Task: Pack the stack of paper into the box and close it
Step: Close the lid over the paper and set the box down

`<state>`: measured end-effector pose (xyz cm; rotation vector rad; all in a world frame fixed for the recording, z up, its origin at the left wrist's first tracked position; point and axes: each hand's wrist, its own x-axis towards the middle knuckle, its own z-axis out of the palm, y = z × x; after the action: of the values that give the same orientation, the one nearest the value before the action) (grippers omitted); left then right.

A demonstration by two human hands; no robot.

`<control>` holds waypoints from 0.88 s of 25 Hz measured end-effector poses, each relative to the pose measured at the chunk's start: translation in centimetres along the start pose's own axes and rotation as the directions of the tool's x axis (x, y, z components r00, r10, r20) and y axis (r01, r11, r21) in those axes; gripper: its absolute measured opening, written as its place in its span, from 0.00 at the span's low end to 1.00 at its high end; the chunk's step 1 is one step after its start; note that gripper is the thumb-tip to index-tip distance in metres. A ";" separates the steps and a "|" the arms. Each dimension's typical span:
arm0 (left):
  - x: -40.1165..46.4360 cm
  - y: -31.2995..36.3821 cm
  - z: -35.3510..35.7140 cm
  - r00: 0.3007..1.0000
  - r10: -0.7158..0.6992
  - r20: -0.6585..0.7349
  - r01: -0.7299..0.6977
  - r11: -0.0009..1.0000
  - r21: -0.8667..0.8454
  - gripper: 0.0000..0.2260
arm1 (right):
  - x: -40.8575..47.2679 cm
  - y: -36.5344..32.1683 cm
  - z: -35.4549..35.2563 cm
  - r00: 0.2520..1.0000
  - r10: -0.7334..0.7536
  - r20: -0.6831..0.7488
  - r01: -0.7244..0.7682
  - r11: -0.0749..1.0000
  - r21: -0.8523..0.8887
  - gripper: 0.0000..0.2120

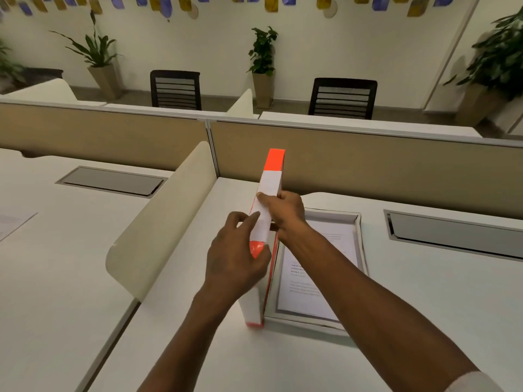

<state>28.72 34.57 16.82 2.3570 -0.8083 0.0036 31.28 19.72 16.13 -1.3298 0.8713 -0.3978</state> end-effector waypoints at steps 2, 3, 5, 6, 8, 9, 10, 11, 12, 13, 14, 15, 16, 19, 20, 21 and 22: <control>-0.2 0.9 0.8 1.000 0.019 0.015 -0.019 0.999 -0.039 0.39 | 0.1 0.3 -1.1 1.000 0.013 -0.013 -0.012 0.999 0.051 0.13; -0.1 1.0 0.8 1.000 0.014 0.025 -0.011 0.994 -0.111 0.42 | 0.0 0.3 -1.7 1.000 0.026 0.007 -0.027 0.996 0.090 0.11; 0.1 0.2 0.7 0.999 -0.032 0.006 0.032 0.952 -0.306 0.43 | -0.2 0.1 -3.0 0.996 0.061 0.070 -0.072 0.981 0.180 0.10; 0.3 -0.7 0.8 0.996 -0.084 -0.007 0.074 0.912 -0.404 0.42 | -0.5 -0.1 -3.8 0.992 0.073 0.106 -0.095 0.970 0.224 0.11; 1.3 -2.8 1.9 0.966 -0.254 0.056 0.240 0.786 -0.570 0.42 | -1.1 -0.5 -5.3 0.982 0.071 0.173 -0.122 0.945 0.304 0.15; 1.9 -3.9 2.7 0.922 -0.352 0.161 0.373 0.699 -0.610 0.43 | -1.5 -0.8 -6.0 0.977 0.059 0.206 -0.129 0.929 0.346 0.17; 2.3 -4.9 3.6 0.854 -0.423 0.303 0.514 0.602 -0.610 0.42 | -2.0 -1.1 -6.7 0.970 0.041 0.238 -0.132 0.916 0.379 0.18; 2.7 -5.9 4.4 0.776 -0.448 0.444 0.629 0.506 -0.590 0.42 | -2.5 -1.4 -7.4 0.962 0.022 0.270 -0.133 0.907 0.400 0.19; 2.8 -7.0 5.3 0.707 -0.427 0.564 0.707 0.420 -0.568 0.41 | -3.0 -1.6 -8.2 0.953 0.007 0.303 -0.136 0.902 0.409 0.20; 3.0 -8.0 6.2 0.654 -0.376 0.656 0.756 0.345 -0.555 0.40 | -3.5 -1.7 -9.0 0.943 -0.001 0.334 -0.145 0.900 0.412 0.20; 2.9 -8.9 6.9 0.620 -0.316 0.718 0.784 0.271 -0.558 0.39 | -3.9 -1.7 -9.8 0.933 0.000 0.361 -0.159 0.898 0.411 0.20; 2.9 -9.6 7.6 0.609 -0.264 0.748 0.793 0.208 -0.572 0.38 | -4.2 -1.6 -10.7 0.925 -0.002 0.379 -0.168 0.895 0.414 0.21; 2.7 -10.1 8.0 0.617 -0.223 0.755 0.787 0.168 -0.594 0.37 | -4.3 -1.5 -11.7 0.920 -0.007 0.393 -0.173 0.891 0.421 0.22; 2.2 -10.7 9.2 0.658 -0.112 0.745 0.753 0.094 -0.651 0.30 | -4.5 -1.0 -15.4 0.928 -0.023 0.371 -0.148 0.893 0.425 0.22; 1.9 -10.7 9.5 0.662 -0.088 0.744 0.749 0.070 -0.659 0.27 | -4.4 -0.6 -16.7 0.945 -0.019 0.328 -0.114 0.917 0.383 0.22; 1.6 -10.6 9.7 0.674 -0.086 0.734 0.739 0.073 -0.670 0.25 | -4.2 0.0 -18.0 0.965 -0.006 0.263 -0.080 0.946 0.316 0.20; 1.5 -10.4 9.9 0.700 -0.104 0.707 0.714 0.105 -0.692 0.22 | -3.9 0.8 -19.0 0.984 0.009 0.179 -0.053 0.969 0.243 0.19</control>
<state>33.76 34.37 3.25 1.1756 -0.0769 -1.1314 14.51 9.87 16.69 -1.1011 0.6699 -0.3454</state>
